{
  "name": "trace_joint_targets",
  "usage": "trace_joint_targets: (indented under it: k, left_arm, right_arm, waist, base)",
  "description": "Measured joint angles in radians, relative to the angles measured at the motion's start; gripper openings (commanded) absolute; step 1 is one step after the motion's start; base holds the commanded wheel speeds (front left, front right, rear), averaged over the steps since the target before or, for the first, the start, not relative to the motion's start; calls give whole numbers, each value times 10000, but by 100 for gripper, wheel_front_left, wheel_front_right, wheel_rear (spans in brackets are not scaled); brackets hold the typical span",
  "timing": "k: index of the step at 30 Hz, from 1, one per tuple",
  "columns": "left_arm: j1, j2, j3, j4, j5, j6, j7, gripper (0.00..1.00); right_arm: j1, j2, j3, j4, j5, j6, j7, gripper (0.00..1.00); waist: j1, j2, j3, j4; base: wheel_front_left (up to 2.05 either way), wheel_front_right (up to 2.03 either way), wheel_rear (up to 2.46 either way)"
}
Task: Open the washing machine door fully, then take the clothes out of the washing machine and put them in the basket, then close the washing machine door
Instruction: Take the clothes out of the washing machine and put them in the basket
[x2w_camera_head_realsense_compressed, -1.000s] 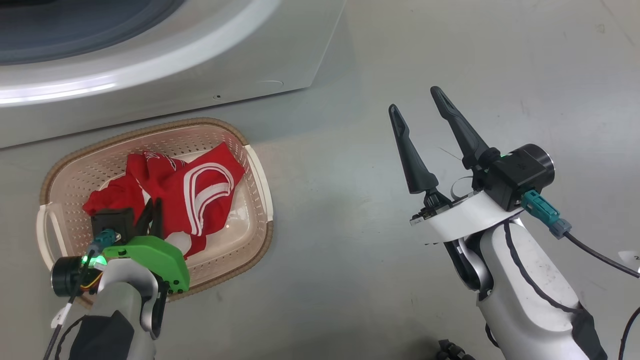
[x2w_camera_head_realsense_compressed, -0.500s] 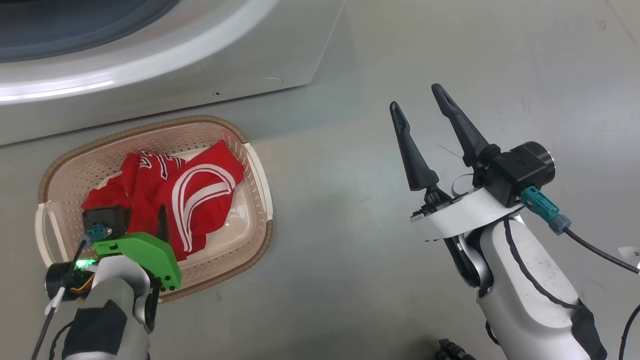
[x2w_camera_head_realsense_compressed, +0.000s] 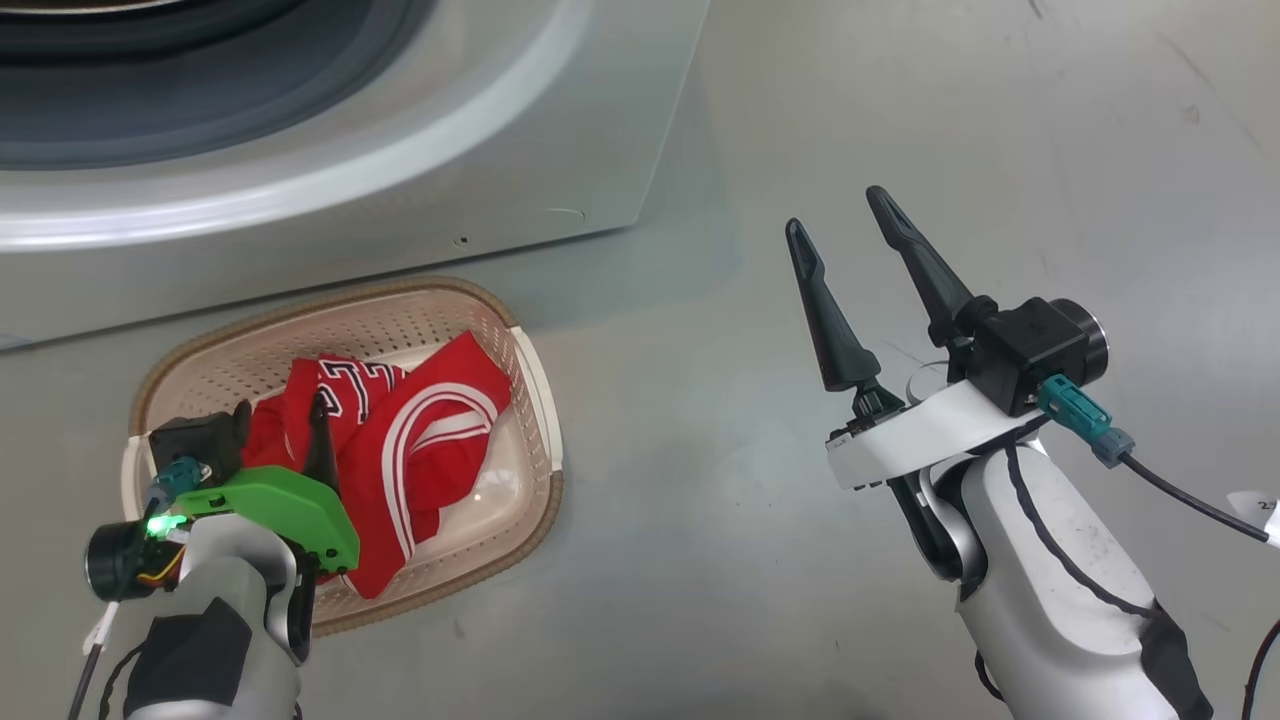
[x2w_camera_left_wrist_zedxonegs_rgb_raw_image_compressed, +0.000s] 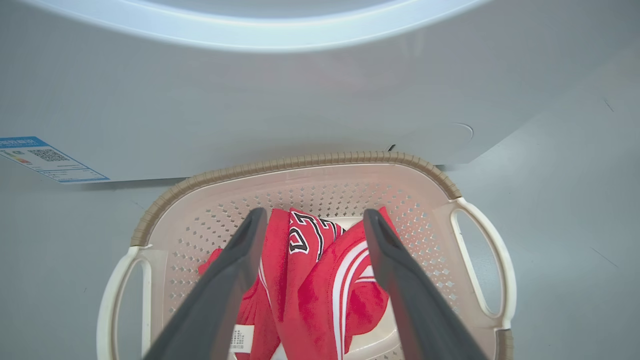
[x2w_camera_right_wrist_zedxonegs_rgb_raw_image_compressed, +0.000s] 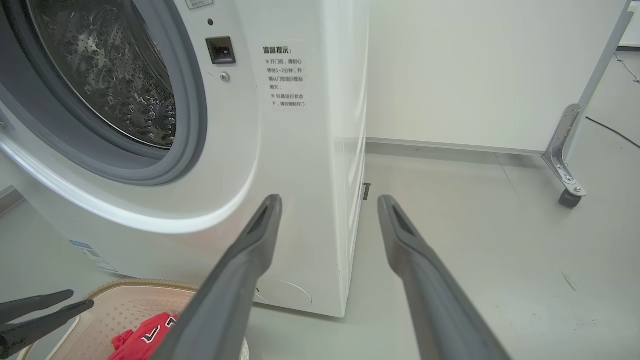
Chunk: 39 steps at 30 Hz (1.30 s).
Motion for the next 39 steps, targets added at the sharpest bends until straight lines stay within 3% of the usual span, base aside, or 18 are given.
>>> trace_joint_targets:
  k: [11,20,39]
  left_arm:
    - [6,-33,-71,-1254,117,-130,-205,100]
    - [144,-38,-21,-3597,677,-159,-205,100]
    - [2538,-38,-67,-5787,1170,125,-205,100]
  right_arm:
    - [525,4,-341,372,-10,-2,0,100]
    - [890,4,-667,516,-21,-77,0,100]
    - [1956,10,-1072,792,-27,-73,0,100]
  waist:
    - [0,0,-1040,344]
    - [-1,0,-1900,667]
    - [-2,0,-3339,1111]
  base:
    - [0,0,0]
    - [0,0,0]
    - [0,0,0]
